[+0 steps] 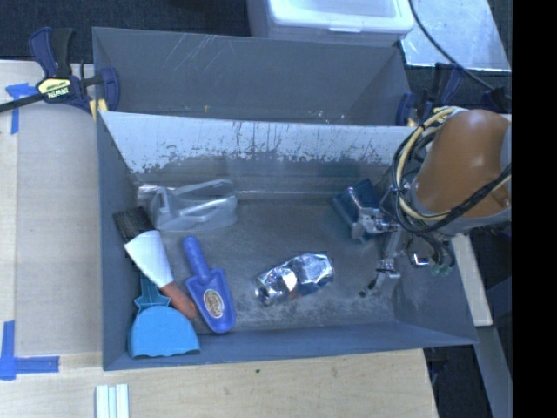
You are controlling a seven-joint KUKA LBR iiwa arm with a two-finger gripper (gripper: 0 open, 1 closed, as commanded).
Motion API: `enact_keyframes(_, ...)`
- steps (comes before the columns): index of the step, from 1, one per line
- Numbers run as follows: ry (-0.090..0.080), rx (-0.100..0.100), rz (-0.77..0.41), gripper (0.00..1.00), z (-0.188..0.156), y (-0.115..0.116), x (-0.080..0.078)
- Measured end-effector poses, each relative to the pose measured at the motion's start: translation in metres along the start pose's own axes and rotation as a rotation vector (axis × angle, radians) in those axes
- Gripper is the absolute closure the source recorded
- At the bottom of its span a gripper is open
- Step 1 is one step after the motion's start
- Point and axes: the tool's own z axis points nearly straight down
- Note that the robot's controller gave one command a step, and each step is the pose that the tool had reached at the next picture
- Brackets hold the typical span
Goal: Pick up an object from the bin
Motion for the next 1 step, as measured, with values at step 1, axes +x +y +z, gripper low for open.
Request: enact_keyframes(1,-0.008,0.001,-0.004,0.00,-0.0046,0.0005,-0.0019)
